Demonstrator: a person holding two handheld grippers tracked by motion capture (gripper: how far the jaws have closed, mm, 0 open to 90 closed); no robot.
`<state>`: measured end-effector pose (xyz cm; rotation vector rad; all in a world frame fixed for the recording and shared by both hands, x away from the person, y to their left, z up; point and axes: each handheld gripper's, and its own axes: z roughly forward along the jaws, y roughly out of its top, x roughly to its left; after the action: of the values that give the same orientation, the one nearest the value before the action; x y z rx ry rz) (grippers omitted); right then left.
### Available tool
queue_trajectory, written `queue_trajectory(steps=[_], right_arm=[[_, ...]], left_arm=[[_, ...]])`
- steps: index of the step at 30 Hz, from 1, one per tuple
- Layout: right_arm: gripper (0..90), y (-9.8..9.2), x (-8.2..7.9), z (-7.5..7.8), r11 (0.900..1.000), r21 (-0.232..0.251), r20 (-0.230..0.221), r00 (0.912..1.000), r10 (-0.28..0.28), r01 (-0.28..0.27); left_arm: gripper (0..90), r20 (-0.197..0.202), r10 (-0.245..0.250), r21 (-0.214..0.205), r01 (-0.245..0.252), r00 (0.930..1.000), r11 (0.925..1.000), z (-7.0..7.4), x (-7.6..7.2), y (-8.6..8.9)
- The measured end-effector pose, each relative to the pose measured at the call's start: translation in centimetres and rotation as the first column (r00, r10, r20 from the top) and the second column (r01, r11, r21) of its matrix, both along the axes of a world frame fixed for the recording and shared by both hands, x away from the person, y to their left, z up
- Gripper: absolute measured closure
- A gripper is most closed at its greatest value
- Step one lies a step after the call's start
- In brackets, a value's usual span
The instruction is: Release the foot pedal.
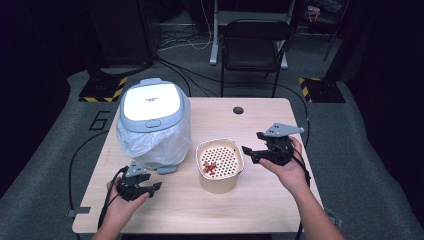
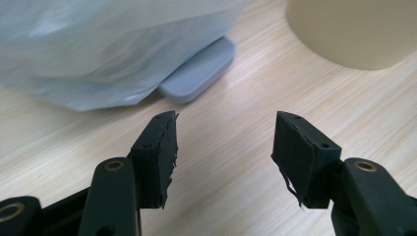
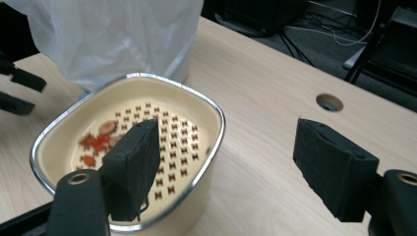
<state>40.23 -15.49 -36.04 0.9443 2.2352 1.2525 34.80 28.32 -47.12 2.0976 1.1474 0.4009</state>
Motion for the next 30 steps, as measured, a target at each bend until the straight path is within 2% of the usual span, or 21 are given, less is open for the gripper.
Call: queue_trajectory(steps=[5, 11, 14, 16, 20, 23, 25, 26, 30], right_arm=[[25.6, -1.1, -0.9, -2.3, 0.9989, 0.016, -0.028, 0.9987, -0.043, 0.044], [25.6, -2.2, -1.7, -4.9, 0.9949, -0.003, -0.045, 0.9939, -0.101, 0.101], [25.6, -2.6, -2.1, -5.9, 0.9924, -0.015, -0.042, 0.9915, -0.123, 0.123], [25.6, -2.9, -2.2, -6.6, 0.9905, -0.016, -0.032, 0.9901, -0.137, 0.136], [25.6, -3.4, -2.4, -8.0, 0.9854, -0.049, -0.014, 0.9863, -0.164, 0.163], [25.5, -3.6, -2.4, -9.1, 0.9810, -0.069, 0.001, 0.9834, -0.182, 0.181], [25.5, -3.7, -2.4, -9.4, 0.9800, -0.063, -0.005, 0.9819, -0.189, 0.189], [25.5, -3.9, -2.6, -10.2, 0.9811, -0.039, -0.024, 0.9814, -0.190, 0.189], [25.5, -4.2, -2.6, -11.4, 0.9795, -0.038, -0.041, 0.9790, -0.199, 0.198]], left_arm=[[41.4, 0.009, 0.030, -0.003, -0.030, 0.9995, 0.9995, 0.2, 0.1, 1.6], [39.8, 0.017, 0.075, -0.050, -0.074, 0.9970, 0.9960, -0.7, 0.3, 3.0], [39.3, 0.020, 0.088, -0.043, -0.087, 0.9959, 0.9953, -1.5, 0.5, 3.4], [39.3, 0.004, 0.086, -0.030, -0.086, 0.9963, 0.9958, -2.0, 0.6, 3.8], [39.3, -0.014, 0.102, -0.031, -0.102, 0.9947, 0.9943, -2.9, 0.7, 4.2], [39.3, 0.002, 0.114, -0.018, -0.114, 0.9934, 0.9933, -3.5, 0.9, 4.6], [39.2, 0.002, 0.121, -0.010, -0.121, 0.9927, 0.9926, -3.7, 1.0, 4.8], [39.2, 0.009, 0.119, 0.005, -0.119, 0.9929, 0.9929, -3.9, 1.1, 5.1], [38.9, 0.004, 0.140, -0.008, -0.140, 0.9901, 0.9901, -4.3, 1.4, 5.8]])
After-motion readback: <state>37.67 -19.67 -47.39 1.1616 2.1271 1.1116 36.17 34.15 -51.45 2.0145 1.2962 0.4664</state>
